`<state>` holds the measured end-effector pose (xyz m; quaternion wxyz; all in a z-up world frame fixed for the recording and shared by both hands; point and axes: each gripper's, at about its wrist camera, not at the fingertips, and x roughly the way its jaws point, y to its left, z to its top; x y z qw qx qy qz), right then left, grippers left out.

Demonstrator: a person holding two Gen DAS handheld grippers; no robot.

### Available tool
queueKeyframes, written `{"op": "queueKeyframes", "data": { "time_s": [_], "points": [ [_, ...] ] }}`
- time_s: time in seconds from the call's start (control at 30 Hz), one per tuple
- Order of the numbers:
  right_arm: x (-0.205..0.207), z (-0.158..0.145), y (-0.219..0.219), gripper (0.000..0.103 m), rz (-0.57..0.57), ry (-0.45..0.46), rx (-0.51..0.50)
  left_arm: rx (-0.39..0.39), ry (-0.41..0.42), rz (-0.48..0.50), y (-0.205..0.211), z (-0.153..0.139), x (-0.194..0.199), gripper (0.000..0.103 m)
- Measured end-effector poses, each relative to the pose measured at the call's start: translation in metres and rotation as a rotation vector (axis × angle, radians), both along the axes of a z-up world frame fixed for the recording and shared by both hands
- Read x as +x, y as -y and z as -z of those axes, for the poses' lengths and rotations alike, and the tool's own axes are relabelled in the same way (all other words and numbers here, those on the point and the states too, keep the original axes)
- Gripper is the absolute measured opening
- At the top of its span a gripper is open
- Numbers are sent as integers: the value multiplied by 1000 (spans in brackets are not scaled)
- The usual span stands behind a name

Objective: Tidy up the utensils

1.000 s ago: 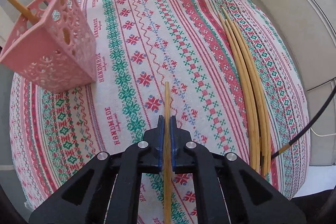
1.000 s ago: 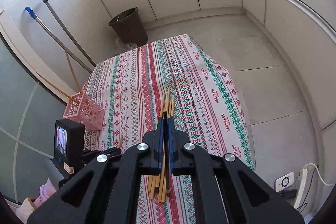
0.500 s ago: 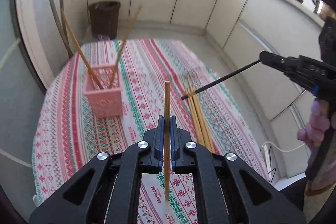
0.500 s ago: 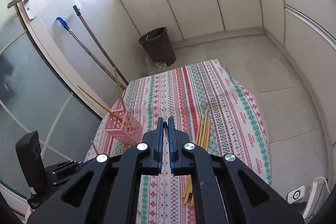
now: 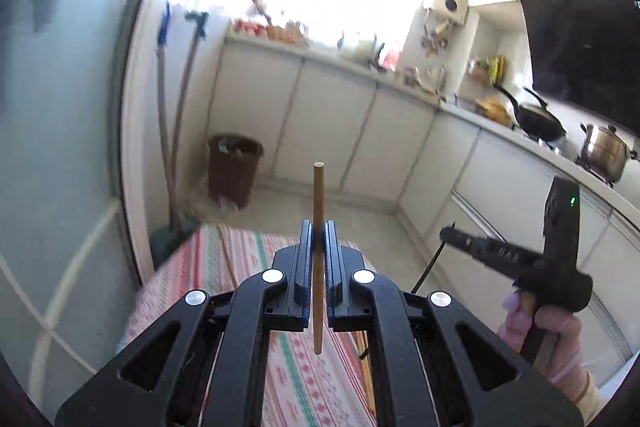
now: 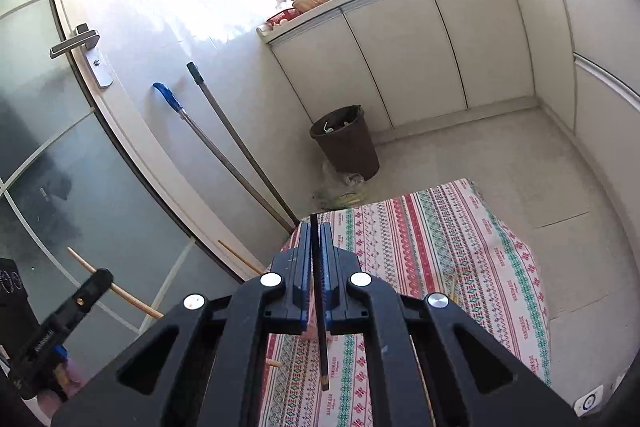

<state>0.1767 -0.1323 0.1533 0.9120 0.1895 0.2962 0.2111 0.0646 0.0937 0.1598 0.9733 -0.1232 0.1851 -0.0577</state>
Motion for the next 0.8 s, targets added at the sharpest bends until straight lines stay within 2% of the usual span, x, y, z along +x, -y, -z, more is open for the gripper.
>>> {"op": "queueKeyframes", "data": {
  "time_s": [0.13, 0.3, 0.4, 0.43, 0.6, 0.7, 0.77, 0.8],
  "points": [
    [21, -7, -36, 5, -20, 7, 6, -14, 52, -74, -19, -22, 1, 5],
    [56, 11, -78, 5, -31, -30, -27, -53, 35, -122, -42, -12, 17, 5],
    [70, 37, -91, 17, -51, -93, -24, -70, 8, -142, -53, -3, 27, 5],
    [69, 42, -91, 25, -47, -98, -22, -76, -4, -149, -55, 0, 31, 5],
    [55, 53, -81, 28, -35, -103, 6, -86, -54, -160, -61, 17, 42, 5],
    [46, 55, -67, 31, -24, -100, 12, -89, -51, -167, -61, 16, 38, 5],
    [42, 60, -55, 42, -2, -110, 7, -85, -39, -170, -60, 13, 33, 5],
    [43, 66, -49, 44, 17, -126, 5, -80, -35, -170, -58, 11, 32, 5]
  ]
}}
